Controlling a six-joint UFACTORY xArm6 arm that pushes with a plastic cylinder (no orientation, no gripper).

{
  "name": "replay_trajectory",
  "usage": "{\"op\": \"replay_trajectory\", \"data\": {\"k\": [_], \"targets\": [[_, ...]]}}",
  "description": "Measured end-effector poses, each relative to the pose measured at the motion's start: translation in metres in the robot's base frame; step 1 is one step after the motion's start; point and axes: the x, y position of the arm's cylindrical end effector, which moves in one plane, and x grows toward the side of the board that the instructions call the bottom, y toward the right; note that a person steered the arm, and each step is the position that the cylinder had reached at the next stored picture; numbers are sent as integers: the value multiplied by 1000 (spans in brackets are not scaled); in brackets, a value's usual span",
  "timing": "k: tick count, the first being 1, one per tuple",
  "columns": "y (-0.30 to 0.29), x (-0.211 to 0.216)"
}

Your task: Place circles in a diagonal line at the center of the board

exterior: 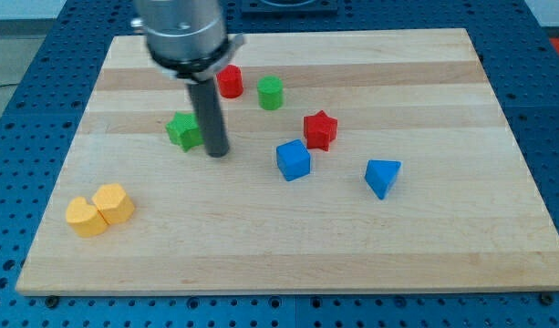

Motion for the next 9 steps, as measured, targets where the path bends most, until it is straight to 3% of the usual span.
{"op": "replay_trajectory", "data": {"k": [7,9], "targets": [[8,-11],[56,-64]]}}
